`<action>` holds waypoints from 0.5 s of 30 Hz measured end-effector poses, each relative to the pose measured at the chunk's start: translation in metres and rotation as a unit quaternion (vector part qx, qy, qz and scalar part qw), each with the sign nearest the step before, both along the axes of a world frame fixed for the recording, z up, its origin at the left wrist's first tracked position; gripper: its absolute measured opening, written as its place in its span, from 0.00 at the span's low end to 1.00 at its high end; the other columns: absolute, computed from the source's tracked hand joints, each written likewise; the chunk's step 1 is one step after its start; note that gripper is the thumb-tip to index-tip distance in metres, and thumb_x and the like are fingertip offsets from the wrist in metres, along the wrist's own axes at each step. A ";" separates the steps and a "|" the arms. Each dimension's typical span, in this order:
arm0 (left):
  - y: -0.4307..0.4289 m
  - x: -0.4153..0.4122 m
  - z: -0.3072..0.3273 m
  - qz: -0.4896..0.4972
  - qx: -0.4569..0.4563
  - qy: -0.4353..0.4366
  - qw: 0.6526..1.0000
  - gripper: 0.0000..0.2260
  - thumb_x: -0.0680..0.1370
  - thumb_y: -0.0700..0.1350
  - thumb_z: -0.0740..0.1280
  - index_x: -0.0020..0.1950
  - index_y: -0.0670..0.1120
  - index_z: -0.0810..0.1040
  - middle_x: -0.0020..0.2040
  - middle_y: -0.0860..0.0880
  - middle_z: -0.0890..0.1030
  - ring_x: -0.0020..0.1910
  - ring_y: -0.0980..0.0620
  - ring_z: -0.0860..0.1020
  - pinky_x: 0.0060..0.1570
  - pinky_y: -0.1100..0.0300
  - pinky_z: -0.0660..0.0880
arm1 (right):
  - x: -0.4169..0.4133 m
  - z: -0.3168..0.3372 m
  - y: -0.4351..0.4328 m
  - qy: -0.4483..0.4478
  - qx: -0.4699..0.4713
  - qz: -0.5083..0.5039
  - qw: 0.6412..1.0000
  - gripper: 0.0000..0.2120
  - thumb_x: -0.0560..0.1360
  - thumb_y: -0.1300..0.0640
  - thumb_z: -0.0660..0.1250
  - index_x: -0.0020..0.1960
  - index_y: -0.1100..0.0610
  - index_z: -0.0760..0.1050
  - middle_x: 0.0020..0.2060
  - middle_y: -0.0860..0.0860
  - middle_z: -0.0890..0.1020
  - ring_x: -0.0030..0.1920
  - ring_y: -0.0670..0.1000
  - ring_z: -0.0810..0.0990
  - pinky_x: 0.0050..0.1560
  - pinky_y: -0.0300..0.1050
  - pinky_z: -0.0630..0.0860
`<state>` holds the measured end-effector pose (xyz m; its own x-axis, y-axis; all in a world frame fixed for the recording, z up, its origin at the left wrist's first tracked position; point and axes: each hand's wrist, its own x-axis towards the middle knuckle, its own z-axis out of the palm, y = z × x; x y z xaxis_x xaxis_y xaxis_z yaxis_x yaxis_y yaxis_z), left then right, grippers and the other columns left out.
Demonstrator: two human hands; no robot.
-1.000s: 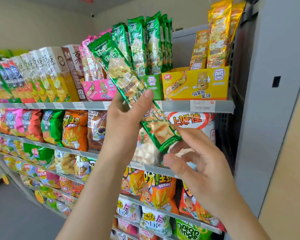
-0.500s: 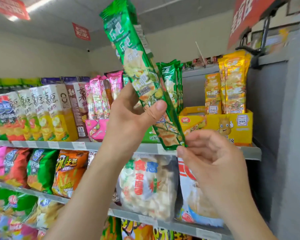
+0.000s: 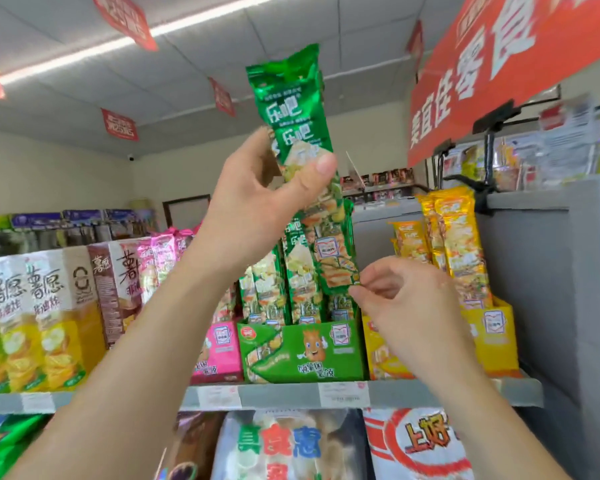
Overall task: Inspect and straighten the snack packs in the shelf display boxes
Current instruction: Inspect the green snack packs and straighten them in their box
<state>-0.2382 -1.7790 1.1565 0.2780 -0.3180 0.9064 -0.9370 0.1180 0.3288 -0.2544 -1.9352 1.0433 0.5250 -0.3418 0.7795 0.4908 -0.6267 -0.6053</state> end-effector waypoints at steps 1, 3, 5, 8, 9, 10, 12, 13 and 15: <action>0.002 0.003 0.003 0.003 0.012 -0.010 1.000 0.12 0.75 0.45 0.70 0.57 0.50 0.74 0.44 0.60 0.81 0.44 0.62 0.78 0.48 0.65 0.75 | 0.001 0.001 0.000 0.006 -0.021 -0.020 1.000 0.14 0.68 0.57 0.78 0.33 0.45 0.75 0.29 0.41 0.82 0.33 0.38 0.80 0.36 0.35 0.76; 0.005 0.010 0.006 -0.015 0.040 -0.021 0.999 0.23 0.75 0.40 0.70 0.67 0.50 0.66 0.50 0.58 0.79 0.48 0.57 0.78 0.52 0.60 0.77 | 0.000 0.002 0.000 0.029 -0.062 -0.061 0.996 0.16 0.68 0.55 0.77 0.31 0.43 0.72 0.28 0.38 0.79 0.33 0.35 0.78 0.34 0.30 0.71; 0.009 0.017 0.006 -0.029 0.054 -0.046 0.997 0.35 0.75 0.34 0.70 0.74 0.52 0.55 0.58 0.57 0.77 0.49 0.54 0.79 0.52 0.55 0.78 | 0.000 0.003 0.001 0.055 -0.093 -0.088 0.990 0.16 0.68 0.53 0.77 0.30 0.43 0.72 0.26 0.36 0.76 0.33 0.34 0.75 0.32 0.28 0.65; 0.009 0.024 0.006 -0.041 0.063 -0.059 0.995 0.39 0.75 0.32 0.70 0.75 0.55 0.51 0.70 0.41 0.70 0.50 0.50 0.78 0.51 0.53 0.78 | -0.001 0.003 0.003 0.087 -0.132 -0.102 0.982 0.13 0.68 0.50 0.76 0.30 0.43 0.74 0.25 0.36 0.73 0.33 0.36 0.73 0.31 0.29 0.61; 0.009 0.025 0.007 -0.042 0.066 -0.057 0.995 0.38 0.75 0.32 0.70 0.74 0.55 0.53 0.68 0.38 0.69 0.49 0.50 0.78 0.49 0.53 0.79 | -0.001 0.002 0.003 0.095 -0.143 -0.102 0.980 0.12 0.69 0.50 0.76 0.31 0.44 0.75 0.26 0.36 0.72 0.33 0.38 0.73 0.31 0.30 0.61; 0.008 0.026 0.007 -0.042 0.070 -0.054 0.995 0.35 0.75 0.31 0.70 0.72 0.54 0.56 0.65 0.39 0.71 0.48 0.50 0.78 0.47 0.53 0.80 | -0.001 0.003 0.003 0.103 -0.151 -0.104 0.978 0.10 0.69 0.49 0.75 0.32 0.45 0.77 0.26 0.36 0.72 0.34 0.40 0.73 0.32 0.31 0.61; 0.007 0.029 0.006 -0.035 0.078 -0.046 0.995 0.30 0.74 0.32 0.71 0.67 0.54 0.61 0.56 0.40 0.75 0.44 0.49 0.80 0.43 0.54 0.81 | 0.000 0.003 0.003 0.116 -0.159 -0.104 0.975 0.08 0.71 0.49 0.74 0.34 0.47 0.79 0.28 0.35 0.73 0.38 0.45 0.74 0.32 0.37 0.63; 0.006 0.030 0.006 -0.027 0.080 -0.041 0.996 0.29 0.73 0.33 0.72 0.64 0.55 0.62 0.54 0.38 0.75 0.43 0.49 0.80 0.41 0.55 0.80 | 0.000 0.003 0.004 0.121 -0.162 -0.102 0.974 0.07 0.72 0.49 0.73 0.35 0.47 0.81 0.30 0.36 0.75 0.41 0.46 0.74 0.35 0.40 0.65; 0.005 0.032 0.006 -0.008 0.082 -0.034 0.996 0.26 0.72 0.37 0.73 0.59 0.58 0.65 0.53 0.39 0.77 0.42 0.48 0.80 0.41 0.55 0.80 | 0.001 0.002 0.004 0.125 -0.174 -0.098 0.972 0.07 0.74 0.50 0.71 0.38 0.49 0.83 0.36 0.39 0.80 0.45 0.48 0.76 0.40 0.42 0.68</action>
